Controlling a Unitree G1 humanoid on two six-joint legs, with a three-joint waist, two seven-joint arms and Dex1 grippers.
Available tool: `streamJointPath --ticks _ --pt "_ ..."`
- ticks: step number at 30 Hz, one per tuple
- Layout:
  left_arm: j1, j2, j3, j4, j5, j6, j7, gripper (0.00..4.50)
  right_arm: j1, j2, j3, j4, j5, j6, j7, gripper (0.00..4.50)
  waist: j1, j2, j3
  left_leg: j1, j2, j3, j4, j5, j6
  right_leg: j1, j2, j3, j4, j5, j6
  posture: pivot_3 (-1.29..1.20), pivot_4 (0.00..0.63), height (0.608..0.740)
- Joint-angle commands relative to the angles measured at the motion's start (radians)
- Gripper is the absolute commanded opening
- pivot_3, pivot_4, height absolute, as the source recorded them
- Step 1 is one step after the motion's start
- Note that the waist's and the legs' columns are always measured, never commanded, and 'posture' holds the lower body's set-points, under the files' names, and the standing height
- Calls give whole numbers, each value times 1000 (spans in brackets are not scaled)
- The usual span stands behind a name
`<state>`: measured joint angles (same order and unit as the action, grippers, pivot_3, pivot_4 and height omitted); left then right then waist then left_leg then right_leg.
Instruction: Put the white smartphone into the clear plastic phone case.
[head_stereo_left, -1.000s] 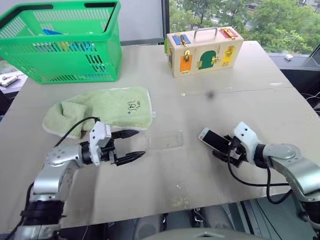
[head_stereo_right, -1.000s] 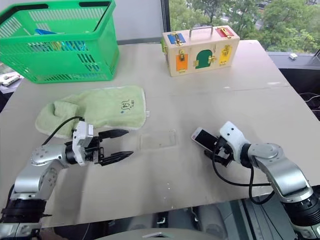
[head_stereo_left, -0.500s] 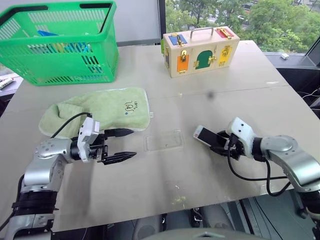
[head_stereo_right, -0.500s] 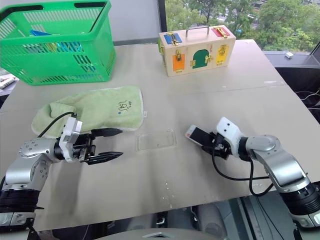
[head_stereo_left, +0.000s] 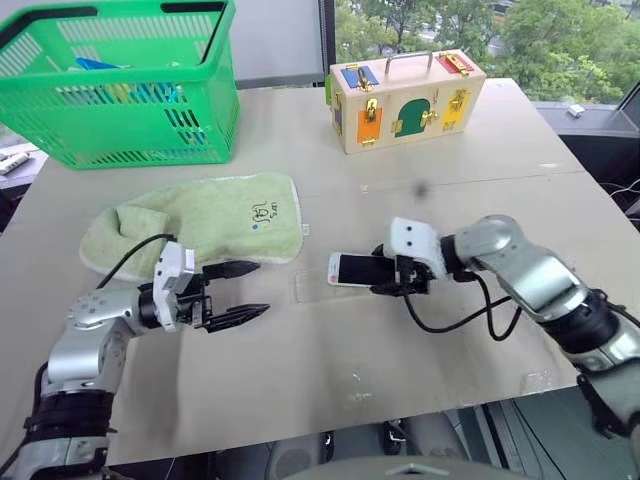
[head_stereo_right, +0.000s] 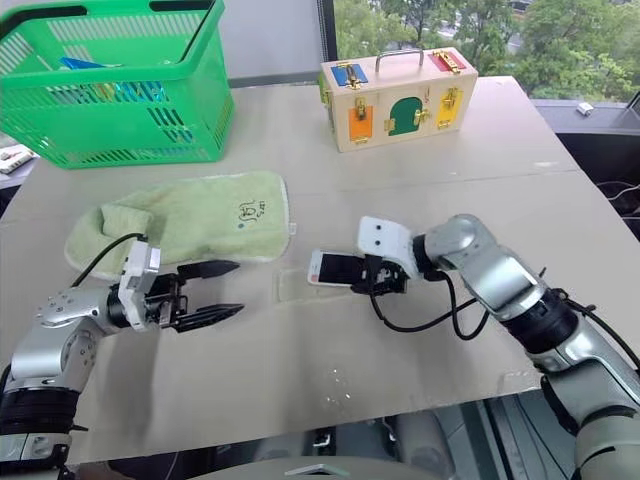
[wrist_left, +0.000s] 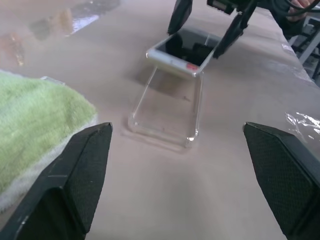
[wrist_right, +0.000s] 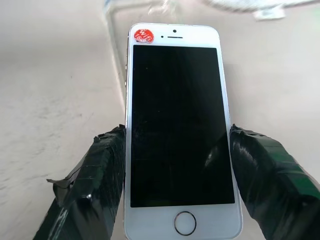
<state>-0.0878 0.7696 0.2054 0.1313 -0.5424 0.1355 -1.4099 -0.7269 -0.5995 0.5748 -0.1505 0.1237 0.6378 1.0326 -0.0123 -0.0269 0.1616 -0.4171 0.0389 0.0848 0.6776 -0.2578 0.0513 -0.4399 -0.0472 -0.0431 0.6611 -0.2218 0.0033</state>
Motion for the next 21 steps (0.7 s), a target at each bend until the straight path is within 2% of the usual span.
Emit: streamJointPath --ticks 1,21 --pt "27 5 30 -35 -7 -18 8 4317 -42 24 31 45 -53 -49 31 2760 0 0 0 0 0 0 0 0 0 0 0 0 0 0 0 0 150 740" --pt "64 -6 23 -144 -15 36 76 4317 -132 154 114 103 -201 -57 112 2760 -3 0 0 1 1 0 0 0 0 0 0 0 1 0 -1 0 150 740"
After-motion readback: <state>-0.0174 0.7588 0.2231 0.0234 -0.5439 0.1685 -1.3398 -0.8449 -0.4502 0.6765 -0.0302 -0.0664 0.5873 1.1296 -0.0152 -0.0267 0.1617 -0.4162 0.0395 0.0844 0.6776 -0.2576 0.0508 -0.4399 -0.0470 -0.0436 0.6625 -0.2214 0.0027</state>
